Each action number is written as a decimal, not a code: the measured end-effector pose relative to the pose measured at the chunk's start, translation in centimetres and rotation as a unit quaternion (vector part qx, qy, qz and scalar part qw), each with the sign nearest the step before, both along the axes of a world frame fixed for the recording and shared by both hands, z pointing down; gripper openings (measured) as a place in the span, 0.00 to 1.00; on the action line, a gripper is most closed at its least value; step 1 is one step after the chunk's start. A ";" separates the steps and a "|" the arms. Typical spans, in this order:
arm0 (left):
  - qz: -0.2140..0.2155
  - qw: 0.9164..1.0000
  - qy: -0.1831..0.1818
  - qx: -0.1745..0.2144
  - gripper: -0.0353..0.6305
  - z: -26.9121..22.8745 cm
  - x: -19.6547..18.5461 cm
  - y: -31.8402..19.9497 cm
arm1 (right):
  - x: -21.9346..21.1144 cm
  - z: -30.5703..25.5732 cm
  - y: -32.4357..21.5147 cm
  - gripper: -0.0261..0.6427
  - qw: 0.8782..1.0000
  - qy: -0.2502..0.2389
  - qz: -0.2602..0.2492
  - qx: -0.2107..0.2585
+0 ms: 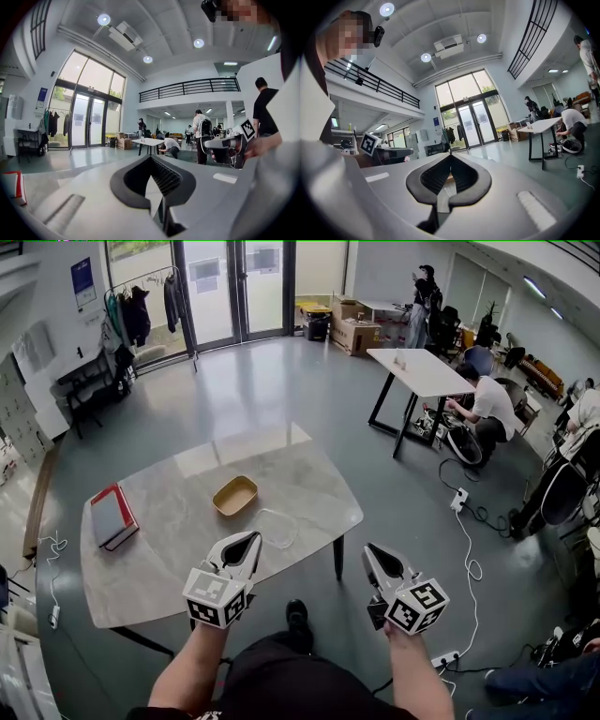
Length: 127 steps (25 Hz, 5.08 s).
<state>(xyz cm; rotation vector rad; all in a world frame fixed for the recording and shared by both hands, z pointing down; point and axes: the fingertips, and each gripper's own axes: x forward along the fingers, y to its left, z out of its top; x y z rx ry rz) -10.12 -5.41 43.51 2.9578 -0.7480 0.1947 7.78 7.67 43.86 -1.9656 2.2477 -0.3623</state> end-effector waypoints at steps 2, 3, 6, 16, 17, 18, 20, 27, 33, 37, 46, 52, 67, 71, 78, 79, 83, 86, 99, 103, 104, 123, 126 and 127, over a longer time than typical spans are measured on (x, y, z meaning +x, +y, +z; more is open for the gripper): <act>-0.004 1.000 0.001 -0.004 0.05 0.5 0.5 -0.4 | 0.4 0.6 -0.4 0.06 1.000 0.001 -0.005 -0.008; -0.006 1.000 0.002 -0.005 0.05 0.7 0.7 -0.7 | 0.7 0.8 -0.8 0.06 1.000 0.002 -0.006 -0.011; -0.015 1.000 0.007 -0.006 0.05 1.3 1.0 -2.1 | 1.2 0.8 -2.3 0.06 1.000 0.007 -0.012 -0.013; -0.034 0.999 0.018 -0.022 0.05 3.0 5.5 -7.5 | 5.0 1.0 -9.1 0.06 0.998 0.017 -0.050 -0.027; -0.038 0.999 0.019 -0.024 0.05 3.3 6.0 -8.1 | 5.6 1.1 -9.8 0.06 0.998 0.018 -0.054 -0.029; -0.041 0.999 0.021 -0.026 0.05 3.6 6.4 -8.8 | 6.2 1.2 -10.7 0.06 0.998 0.019 -0.057 -0.030; -0.046 0.998 0.021 -0.026 0.05 4.0 7.2 -10.2 | 7.2 1.5 -12.5 0.06 0.997 0.020 -0.063 -0.034; -0.060 0.997 0.012 -0.037 0.05 4.7 8.6 -13.0 | 7.8 1.4 -18.5 0.06 0.993 0.021 -0.108 -0.044; -0.074 0.996 -0.016 -0.041 0.05 5.2 8.7 -13.9 | 7.7 1.6 -21.7 0.06 0.989 0.010 -0.143 -0.046; -0.089 0.995 -0.034 -0.037 0.09 5.1 9.9 -13.5 | 8.6 2.1 -23.5 0.06 0.983 -0.002 -0.179 -0.049; -0.128 0.984 -0.099 -0.073 0.23 7.2 9.8 -12.5 | 6.7 2.3 -25.2 0.06 0.961 0.000 -0.271 -0.060; -0.128 0.973 -0.159 -0.107 0.27 11.0 10.2 -11.0 | 6.9 3.9 -24.9 0.06 0.950 -0.005 -0.303 -0.076; -0.090 0.944 -0.269 -0.171 0.35 21.2 11.4 -9.3 | 7.2 5.9 -24.4 0.06 0.940 -0.013 -0.323 -0.105; -0.071 0.930 -0.308 -0.187 0.36 24.2 11.5 -8.9 | 7.9 6.2 -24.2 0.06 0.942 -0.012 -0.315 -0.111; -0.028 0.909 -0.351 -0.223 0.38 28.6 12.4 -7.4 | 9.0 6.5 -23.9 0.06 0.946 -0.011 -0.302 -0.120; -0.024 0.907 -0.354 -0.226 0.38 29.1 12.4 -7.2 | 9.0 6.6 -23.9 0.06 0.946 -0.011 -0.301 -0.121; -0.012 0.901 -0.367 -0.231 0.38 30.5 12.5 -7.0 | 8.9 7.1 -23.9 0.06 0.946 -0.010 -0.297 -0.128; -0.006 0.895 -0.384 -0.226 0.38 31.6 12.6 -7.1 | 9.0 7.5 -23.8 0.06 0.946 -0.012 -0.294 -0.134; 0.009 0.876 -0.433 -0.214 0.32 34.2 12.4 -7.5 | 9.5 8.4 -23.4 0.06 0.949 -0.015 -0.278 -0.148; 0.013 0.876 -0.435 -0.211 0.29 34.5 12.8 -7.5 | 10.0 8.5 -23.3 0.06 0.951 -0.018 -0.272 -0.148; 0.013 0.876 -0.433 -0.211 0.28 34.5 12.8 -7.5 | 10.1 8.6 -23.2 0.06 0.951 -0.018 -0.272 -0.148; 0.010 0.878 -0.417 -0.234 0.14 34.7 12.7 -7.2 | 10.3 8.1 -22.3 0.06 0.952 -0.018 -0.267 -0.150; 0.007 0.880 -0.412 -0.235 0.14 34.5 12.8 -7.2 | 10.3 7.9 -22.2 0.06 0.952 -0.017 -0.266 -0.149; 0.004 0.881 -0.410 -0.235 0.14 34.5 12.8 -7.2 | 10.3 7.8 -22.1 0.06 0.952 -0.016 -0.266 -0.149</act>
